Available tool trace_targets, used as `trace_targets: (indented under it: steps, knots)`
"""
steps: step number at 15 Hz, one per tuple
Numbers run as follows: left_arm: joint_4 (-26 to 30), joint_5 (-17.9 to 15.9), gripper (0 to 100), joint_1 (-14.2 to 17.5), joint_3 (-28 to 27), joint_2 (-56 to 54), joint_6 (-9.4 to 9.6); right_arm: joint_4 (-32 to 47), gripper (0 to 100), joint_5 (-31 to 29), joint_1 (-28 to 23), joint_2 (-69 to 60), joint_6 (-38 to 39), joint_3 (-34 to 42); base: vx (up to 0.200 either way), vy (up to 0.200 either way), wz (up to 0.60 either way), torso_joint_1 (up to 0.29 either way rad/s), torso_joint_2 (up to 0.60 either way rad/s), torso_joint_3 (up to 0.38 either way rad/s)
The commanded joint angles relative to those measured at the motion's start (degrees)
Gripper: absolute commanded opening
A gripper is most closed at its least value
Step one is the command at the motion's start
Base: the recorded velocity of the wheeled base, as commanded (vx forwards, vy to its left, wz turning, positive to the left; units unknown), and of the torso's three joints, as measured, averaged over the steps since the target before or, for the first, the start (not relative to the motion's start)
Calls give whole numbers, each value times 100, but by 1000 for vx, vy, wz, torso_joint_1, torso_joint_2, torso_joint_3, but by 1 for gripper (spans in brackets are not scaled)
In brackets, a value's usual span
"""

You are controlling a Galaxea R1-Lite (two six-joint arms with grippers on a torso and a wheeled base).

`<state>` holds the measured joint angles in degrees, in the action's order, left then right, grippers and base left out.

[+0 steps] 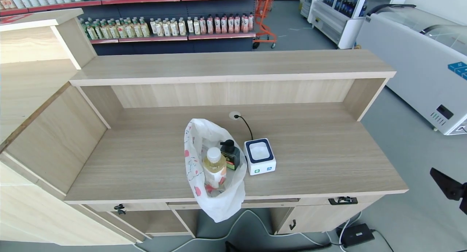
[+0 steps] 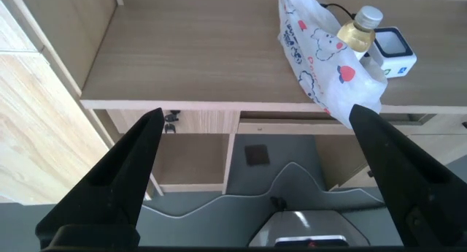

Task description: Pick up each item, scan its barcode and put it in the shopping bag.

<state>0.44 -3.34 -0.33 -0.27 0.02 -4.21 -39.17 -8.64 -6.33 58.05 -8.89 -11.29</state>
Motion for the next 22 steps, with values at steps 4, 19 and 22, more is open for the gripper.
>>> trace_targets:
  steps: [4, 19, 22]
  knots:
    - [0, 0, 100, -2, 0, -2, -1, 955, 100, 12, 334, -2949, 159, 1129, 0, 0, 0, 0, 0, 0]
    - [0, 0, 100, -2, 0, -2, -1, 3460, 100, 451, 641, -5805, 432, 1129, 0, 0, 0, 0, 0, 0]
    - [0, 0, 100, -2, 0, -2, -1, 3469, 100, 434, 641, -5805, 511, 1129, 0, 0, 0, 0, 0, 0]
